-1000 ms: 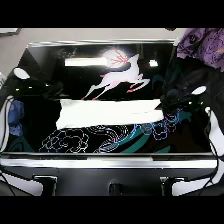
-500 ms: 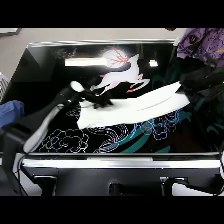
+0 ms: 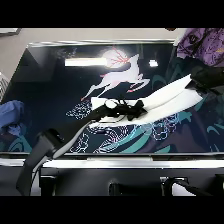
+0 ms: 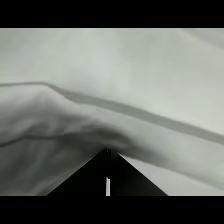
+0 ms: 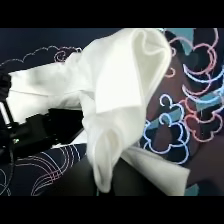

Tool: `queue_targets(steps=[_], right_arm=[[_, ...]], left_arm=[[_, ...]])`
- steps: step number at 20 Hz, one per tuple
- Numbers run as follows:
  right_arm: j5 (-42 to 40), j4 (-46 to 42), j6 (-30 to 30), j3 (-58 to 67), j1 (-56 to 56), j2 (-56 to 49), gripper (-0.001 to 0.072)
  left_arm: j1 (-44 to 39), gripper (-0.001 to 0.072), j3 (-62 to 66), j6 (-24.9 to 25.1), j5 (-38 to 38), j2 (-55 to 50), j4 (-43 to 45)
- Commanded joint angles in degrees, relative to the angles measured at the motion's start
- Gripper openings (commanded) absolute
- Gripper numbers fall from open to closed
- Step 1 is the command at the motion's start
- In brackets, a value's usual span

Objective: Fold the clothes and pants, and hang the long-sleeved shirts on hangers.

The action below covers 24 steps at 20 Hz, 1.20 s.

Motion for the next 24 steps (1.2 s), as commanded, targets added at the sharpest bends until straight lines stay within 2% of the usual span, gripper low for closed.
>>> queue_targets(steps=[1,3,6,8,12,15,19,24], right_arm=[[0.57,-0.22,0.39,0.15,0.07,0.87,0.0028],[-0.35,-0.57,0.37,0.15,0.11,0.87,0.0028],[-2.51,-0.61,0.61,0.15,0.74,0.87,0.0027],[-5.46,-1.49,2.43,0.15,3.74,0.61,0.0027],[-9.86,-2.49,9.88,0.13,13.22,-0.94,0.0027],[-16.65,-3.63,15.63,0.13,23.54,-2.84,0.0027],[-20.94,-8.9,22.51,0.13,36.41,-8.92,0.0027],[-27.17,-7.08,25.05,0.15,44.89,-18.56,0.0027]], left_arm=[[-3.02,0.0017,7.76,-2.86,0.24,-5.4,-2.49],[-2.36,0.0016,8.55,-2.12,-1.79,-5.79,-2.21],[2.54,0.0013,8.55,-2.38,-11.98,-4.81,4.02],[7.37,0.0012,8.55,-3.3,-18.82,-1.55,13.6],[19.82,0.0014,8.55,-9.03,-31.65,10.64,38.84],[29.29,0.0016,8.57,-8.83,-40.46,19.67,49.42],[40.24,0.0017,8.55,-8.35,-45.48,27.74,51.98],[47.15,0.0017,8.55,-7.67,-47.21,30.97,52.0]])
